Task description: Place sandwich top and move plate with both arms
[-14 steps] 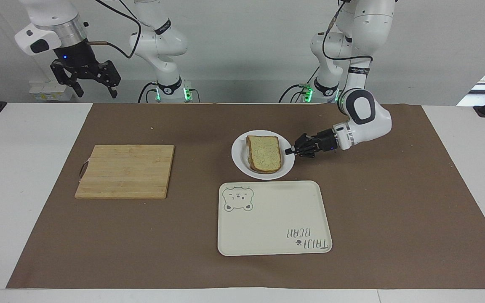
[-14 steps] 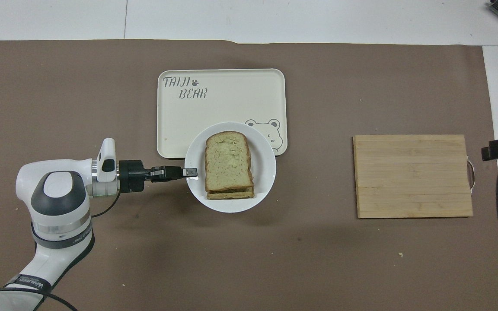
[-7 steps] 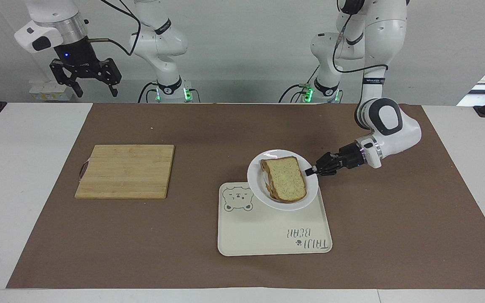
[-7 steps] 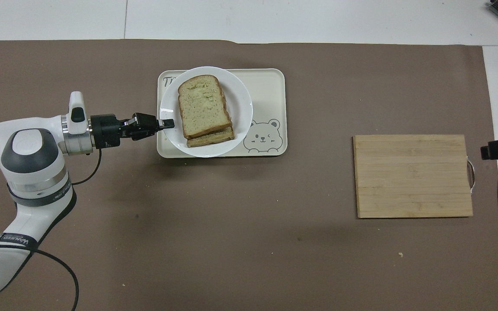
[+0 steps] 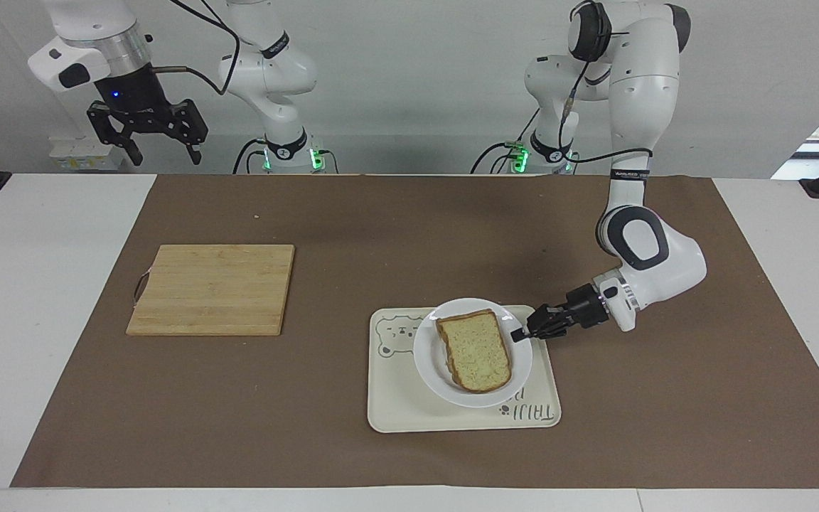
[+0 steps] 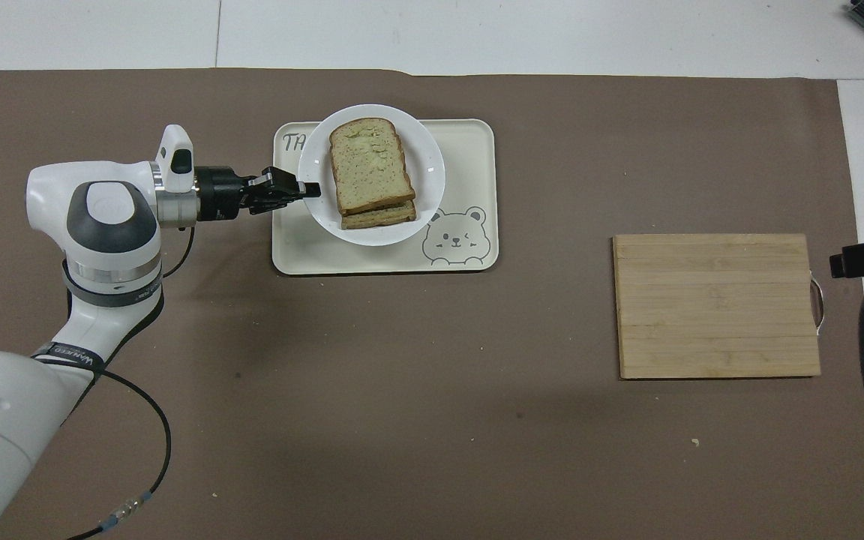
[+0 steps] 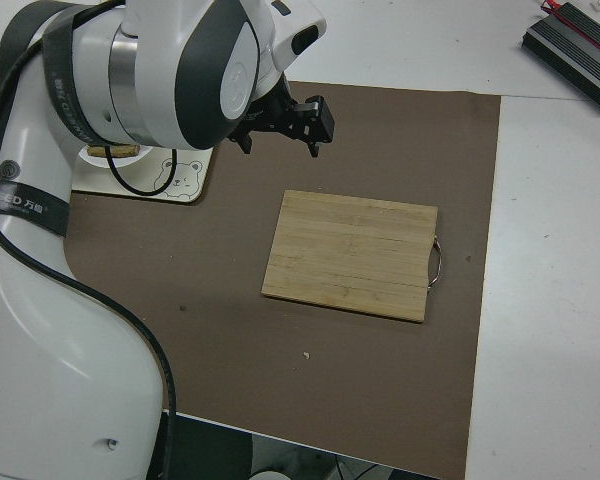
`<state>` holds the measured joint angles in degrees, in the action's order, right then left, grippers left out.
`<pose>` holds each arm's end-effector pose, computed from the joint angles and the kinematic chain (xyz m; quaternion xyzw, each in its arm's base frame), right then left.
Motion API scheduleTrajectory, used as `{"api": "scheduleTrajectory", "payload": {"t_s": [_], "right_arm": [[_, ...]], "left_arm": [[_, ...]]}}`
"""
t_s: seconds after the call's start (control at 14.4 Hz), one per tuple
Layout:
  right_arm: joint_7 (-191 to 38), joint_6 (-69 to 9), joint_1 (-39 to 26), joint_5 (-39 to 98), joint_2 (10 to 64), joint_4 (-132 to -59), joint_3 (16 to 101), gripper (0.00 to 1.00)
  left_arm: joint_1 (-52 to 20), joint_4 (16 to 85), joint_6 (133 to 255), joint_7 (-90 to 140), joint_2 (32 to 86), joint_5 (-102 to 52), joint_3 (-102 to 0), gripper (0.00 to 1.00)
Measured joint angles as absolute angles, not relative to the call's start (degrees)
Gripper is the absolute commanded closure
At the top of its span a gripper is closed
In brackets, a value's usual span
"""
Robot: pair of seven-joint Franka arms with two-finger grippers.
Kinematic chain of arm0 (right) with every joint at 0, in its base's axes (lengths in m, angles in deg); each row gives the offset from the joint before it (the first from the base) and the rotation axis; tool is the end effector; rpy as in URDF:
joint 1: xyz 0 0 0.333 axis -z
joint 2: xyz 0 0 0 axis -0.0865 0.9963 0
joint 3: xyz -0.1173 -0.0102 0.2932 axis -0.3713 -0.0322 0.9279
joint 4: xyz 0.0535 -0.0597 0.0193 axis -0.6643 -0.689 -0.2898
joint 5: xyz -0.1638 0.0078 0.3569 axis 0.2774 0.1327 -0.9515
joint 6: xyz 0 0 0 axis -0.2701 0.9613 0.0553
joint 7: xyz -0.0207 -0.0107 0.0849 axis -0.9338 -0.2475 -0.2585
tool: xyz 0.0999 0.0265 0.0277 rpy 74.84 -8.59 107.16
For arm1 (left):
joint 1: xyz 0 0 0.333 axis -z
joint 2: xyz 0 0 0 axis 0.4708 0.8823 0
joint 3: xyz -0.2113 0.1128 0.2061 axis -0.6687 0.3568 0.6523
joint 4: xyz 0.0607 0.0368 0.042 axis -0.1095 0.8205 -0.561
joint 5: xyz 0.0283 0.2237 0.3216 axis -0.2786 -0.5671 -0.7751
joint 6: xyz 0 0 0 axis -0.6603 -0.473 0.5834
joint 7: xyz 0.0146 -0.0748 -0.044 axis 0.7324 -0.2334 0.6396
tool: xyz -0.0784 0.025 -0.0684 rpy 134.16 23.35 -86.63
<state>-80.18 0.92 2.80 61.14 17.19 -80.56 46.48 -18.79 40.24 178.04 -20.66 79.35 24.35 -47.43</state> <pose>0.5216 -0.0259 0.6746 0.9996 0.0152 0.0220 0.0074 0.6610 -0.1464 0.2967 0.8687 0.0647 0.0479 0.4888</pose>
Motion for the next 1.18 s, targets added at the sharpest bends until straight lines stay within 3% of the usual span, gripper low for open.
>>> {"api": "scheduleTrajectory", "payload": {"t_s": [0.28,0.35,0.56,0.63,0.83,1.18], "right_arm": [[-80.50,0.92,2.81,61.14,17.24,-80.68,46.47,0.00],[-80.80,0.92,2.86,61.14,17.24,-80.76,46.44,0.00],[-81.25,0.92,3.01,61.12,17.24,-80.82,46.23,0.00],[-81.68,0.92,3.05,61.10,17.24,-80.85,46.20,0.00],[-82.50,0.82,3.06,61.09,17.24,-80.92,46.17,0.00],[-82.56,0.74,3.06,61.09,17.24,-80.93,46.17,0.00]], "left_arm": [[-18.75,37.01,179.49,-20.02,83.11,17.51,-48.44,0.99],[-18.75,36.95,179.45,-19.70,83.06,15.94,-48.44,0.88],[-18.83,36.92,179.48,-18.88,82.92,12.55,-48.05,0.16],[-18.82,36.72,179.64,-18.87,82.75,10.96,-47.49,0.00],[-18.85,34.98,179.95,-17.83,79.87,0.22,-44.86,0.00],[-19.23,34.40,177.89,-16.33,68.38,-23.55,-42.61,0.00]]}}
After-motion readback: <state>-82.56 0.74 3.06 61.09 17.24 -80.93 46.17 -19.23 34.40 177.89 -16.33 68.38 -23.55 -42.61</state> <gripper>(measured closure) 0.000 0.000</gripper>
